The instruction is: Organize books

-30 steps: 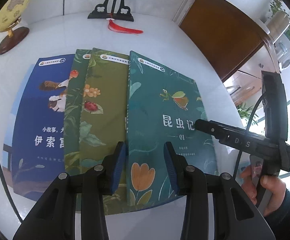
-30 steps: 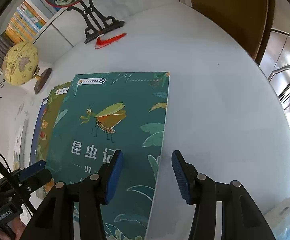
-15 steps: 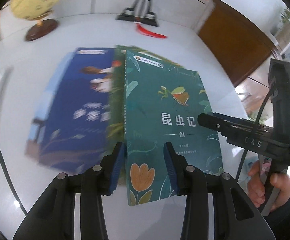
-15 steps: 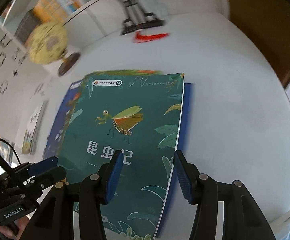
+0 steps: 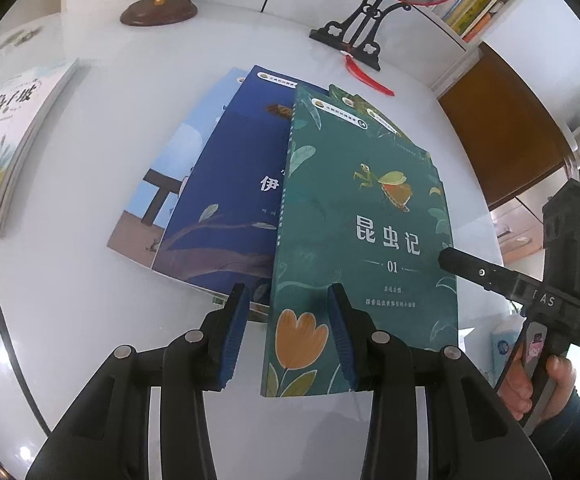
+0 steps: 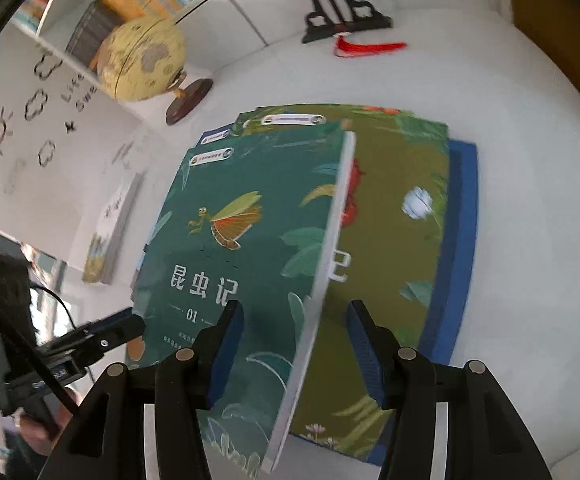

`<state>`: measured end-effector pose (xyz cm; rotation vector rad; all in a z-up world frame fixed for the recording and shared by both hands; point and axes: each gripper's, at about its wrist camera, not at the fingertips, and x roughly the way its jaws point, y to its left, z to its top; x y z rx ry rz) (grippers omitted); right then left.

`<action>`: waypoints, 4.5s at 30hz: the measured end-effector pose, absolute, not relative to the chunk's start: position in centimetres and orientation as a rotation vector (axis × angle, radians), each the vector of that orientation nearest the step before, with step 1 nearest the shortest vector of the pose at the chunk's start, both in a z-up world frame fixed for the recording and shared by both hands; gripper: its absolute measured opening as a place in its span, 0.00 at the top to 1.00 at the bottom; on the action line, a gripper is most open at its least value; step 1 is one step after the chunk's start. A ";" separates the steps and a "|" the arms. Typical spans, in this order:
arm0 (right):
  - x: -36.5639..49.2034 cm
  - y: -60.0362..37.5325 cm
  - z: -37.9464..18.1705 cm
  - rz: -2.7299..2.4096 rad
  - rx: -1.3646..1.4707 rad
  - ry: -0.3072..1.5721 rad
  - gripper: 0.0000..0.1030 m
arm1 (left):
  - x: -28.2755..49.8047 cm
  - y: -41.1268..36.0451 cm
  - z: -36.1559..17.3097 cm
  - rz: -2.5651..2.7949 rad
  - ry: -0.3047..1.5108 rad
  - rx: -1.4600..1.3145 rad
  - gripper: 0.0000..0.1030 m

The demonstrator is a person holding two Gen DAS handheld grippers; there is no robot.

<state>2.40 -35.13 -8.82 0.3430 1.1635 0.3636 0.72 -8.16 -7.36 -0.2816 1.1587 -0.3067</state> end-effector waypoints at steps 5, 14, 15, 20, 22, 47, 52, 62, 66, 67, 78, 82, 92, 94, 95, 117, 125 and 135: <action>1.6 -34.8 -8.8 0.355 0.360 1.152 0.48 | 0.9 -9.0 -7.8 -0.336 1.173 -0.288 0.64; 0.5 -32.9 -8.6 0.345 0.267 1.137 0.45 | 0.6 -10.7 -7.7 -0.346 1.160 -0.269 0.64; 0.4 -32.7 -8.6 0.338 0.248 1.136 0.45 | 0.6 -10.6 -7.7 -0.345 1.162 -0.276 0.64; 0.3 -34.0 -8.2 0.405 0.341 1.138 0.45 | 0.4 -9.7 -6.3 -0.378 1.144 -0.333 0.64; 0.2 -34.9 -7.6 0.437 0.413 1.115 0.46 | 0.3 -9.7 -5.4 -0.401 1.130 -0.356 0.64; -0.3 -34.1 -8.9 0.391 0.275 1.144 0.60 | 0.7 -12.1 -6.2 -0.464 1.129 -0.375 0.72; -1.1 -34.1 -7.4 0.506 0.396 1.088 0.60 | 0.2 -14.3 -5.0 -0.481 1.090 -0.268 0.72; -0.8 -33.5 -8.4 0.539 0.525 1.167 0.60 | 1.3 -12.8 -4.9 -0.532 1.103 -0.463 0.80; -1.8 -34.8 -8.7 0.563 0.629 1.195 0.47 | 1.5 -12.0 -4.7 -0.552 1.100 -0.549 0.80; -1.9 -35.2 -9.1 0.574 0.693 1.196 0.47 | 1.5 -11.9 -4.7 -0.557 1.098 -0.553 0.80; 0.6 -36.6 -11.1 0.565 1.002 1.158 0.83 | 1.1 -12.0 -5.9 -0.529 1.152 -0.474 0.74; 0.6 -36.5 -10.8 0.549 0.949 1.162 0.85 | 0.8 -10.8 -6.7 -0.480 1.180 -0.459 0.66; 1.6 -36.0 -10.4 0.510 0.899 1.147 0.90 | 1.8 -4.6 -9.4 -0.370 1.233 -0.551 0.65; 1.7 -36.0 -10.6 0.508 0.912 1.158 0.90 | 2.1 -4.0 -10.2 -0.403 1.261 -0.604 0.66; 1.8 -35.7 -10.7 0.493 0.913 1.171 0.89 | 2.2 -3.9 -10.4 -0.417 1.272 -0.627 0.67; -1.7 -31.1 -11.9 0.487 1.035 1.193 0.49 | 3.4 -6.8 -5.6 -0.660 1.323 -0.448 0.67; -2.3 -33.0 -10.1 0.415 0.929 1.239 0.50 | 1.8 -4.6 -6.3 -0.635 1.376 -0.280 0.67; 3.2 -31.6 -7.3 0.217 0.607 1.154 0.50 | 10.9 -5.2 -6.7 -0.506 1.233 -0.268 0.66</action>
